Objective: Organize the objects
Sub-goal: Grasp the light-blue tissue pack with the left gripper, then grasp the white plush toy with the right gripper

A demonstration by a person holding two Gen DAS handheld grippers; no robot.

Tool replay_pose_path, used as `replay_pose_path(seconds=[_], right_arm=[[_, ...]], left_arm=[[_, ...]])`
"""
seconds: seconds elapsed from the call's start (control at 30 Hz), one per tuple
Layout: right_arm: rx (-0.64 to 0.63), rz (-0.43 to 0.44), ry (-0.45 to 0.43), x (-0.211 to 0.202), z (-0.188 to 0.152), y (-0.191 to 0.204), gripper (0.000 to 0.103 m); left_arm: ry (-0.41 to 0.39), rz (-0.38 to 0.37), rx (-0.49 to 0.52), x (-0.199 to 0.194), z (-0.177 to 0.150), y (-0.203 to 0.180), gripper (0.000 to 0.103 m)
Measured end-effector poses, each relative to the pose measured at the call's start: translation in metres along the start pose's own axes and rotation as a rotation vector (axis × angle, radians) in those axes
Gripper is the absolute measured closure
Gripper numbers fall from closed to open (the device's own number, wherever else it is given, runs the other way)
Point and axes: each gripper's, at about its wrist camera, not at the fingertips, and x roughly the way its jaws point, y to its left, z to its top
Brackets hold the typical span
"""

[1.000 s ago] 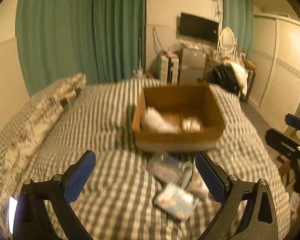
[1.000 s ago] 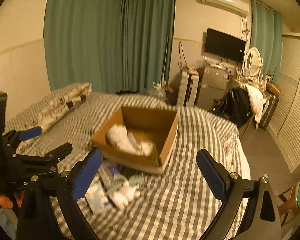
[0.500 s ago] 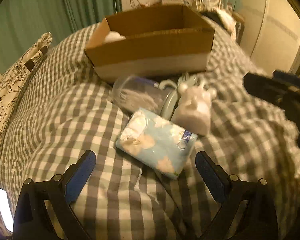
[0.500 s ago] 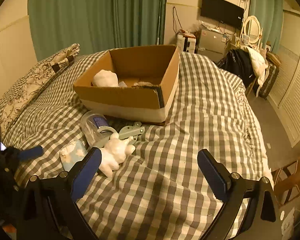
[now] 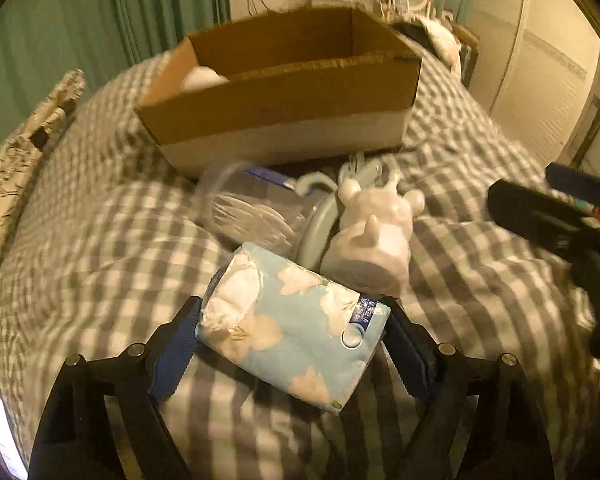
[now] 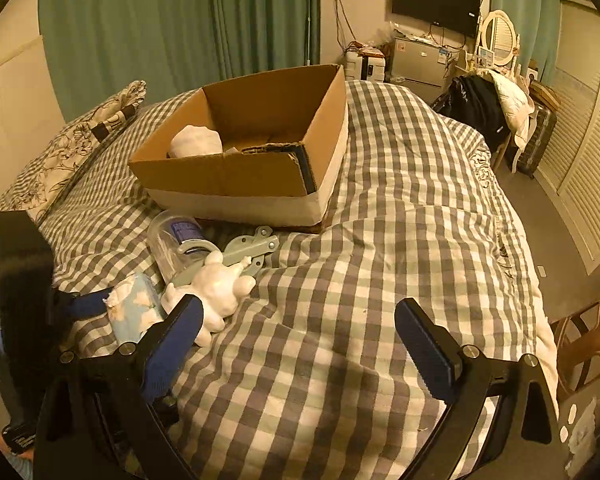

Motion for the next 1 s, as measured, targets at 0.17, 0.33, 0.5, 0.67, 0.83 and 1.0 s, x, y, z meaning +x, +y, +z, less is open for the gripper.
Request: replay_pose_path(seconds=[0.17, 0.33, 0.5, 0.67, 0.83, 1.0], right_arm=[[-0.035, 0.001, -0.008, -0.006, 0.002, 0.012, 0.006], [-0.099, 0.020, 0.002, 0.003, 0.007, 0.039, 0.006], [-0.196, 0.024, 0.094, 0.036, 0.008, 0.071, 0.006], [-0.237, -0.003, 0.185, 0.072, 0.007, 0.084, 0.006], [-0.250, 0.003, 0.236, 0.089, 0.005, 0.090, 0.011], [-0.262, -0.005, 0.215, 0.082, -0.001, 0.094, 0.022]], left_arm=[[-0.057, 0.059, -0.039, -0.033, 0.002, 0.021, 0.015], [-0.092, 0.141, -0.121, -0.041, 0.012, 0.062, 0.015], [-0.107, 0.142, -0.154, -0.038, 0.022, 0.077, 0.015], [-0.092, 0.122, -0.155, -0.027, 0.023, 0.081, 0.015], [-0.069, 0.094, -0.168, -0.019, 0.020, 0.084, 0.015], [-0.080, 0.083, -0.180, -0.024, 0.018, 0.085, 0.015]])
